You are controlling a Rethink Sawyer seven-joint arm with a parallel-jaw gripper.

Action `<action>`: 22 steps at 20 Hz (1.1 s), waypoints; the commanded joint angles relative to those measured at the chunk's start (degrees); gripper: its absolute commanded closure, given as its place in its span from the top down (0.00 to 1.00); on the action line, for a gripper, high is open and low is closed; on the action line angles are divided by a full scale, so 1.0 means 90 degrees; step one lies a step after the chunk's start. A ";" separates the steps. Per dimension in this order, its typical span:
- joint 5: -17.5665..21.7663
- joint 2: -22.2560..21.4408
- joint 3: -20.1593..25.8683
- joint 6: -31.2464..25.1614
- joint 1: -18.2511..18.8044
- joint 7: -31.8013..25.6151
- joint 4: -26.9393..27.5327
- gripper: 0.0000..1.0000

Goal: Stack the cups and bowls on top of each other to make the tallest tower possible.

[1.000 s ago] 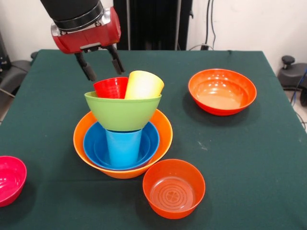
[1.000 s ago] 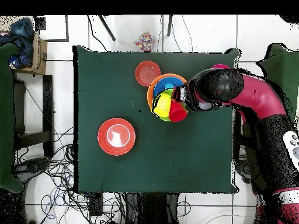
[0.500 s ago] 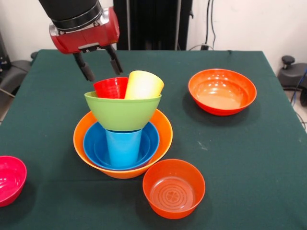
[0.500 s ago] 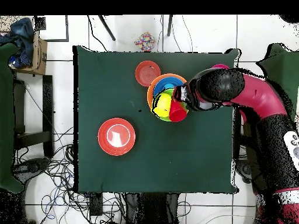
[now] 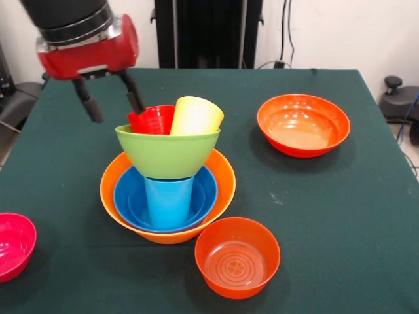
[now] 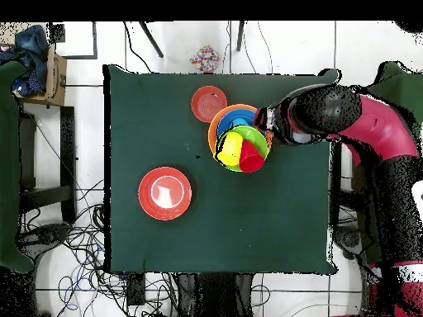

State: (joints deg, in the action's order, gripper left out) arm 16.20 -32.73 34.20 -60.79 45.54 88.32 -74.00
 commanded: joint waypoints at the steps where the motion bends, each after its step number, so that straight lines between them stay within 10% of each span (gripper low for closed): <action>1: 0.0184 0.0684 0.0000 -0.0496 -0.0226 -0.0620 0.0984 1.00; 13: 0.0451 0.1481 -0.0238 -0.0755 -0.0513 -0.0504 0.2401 1.00; 22: 0.0769 0.1433 -0.0520 -0.0237 -0.0337 -0.0850 0.1798 1.00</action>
State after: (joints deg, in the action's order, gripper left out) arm 17.74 -20.68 32.88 -61.69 43.62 88.32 -56.57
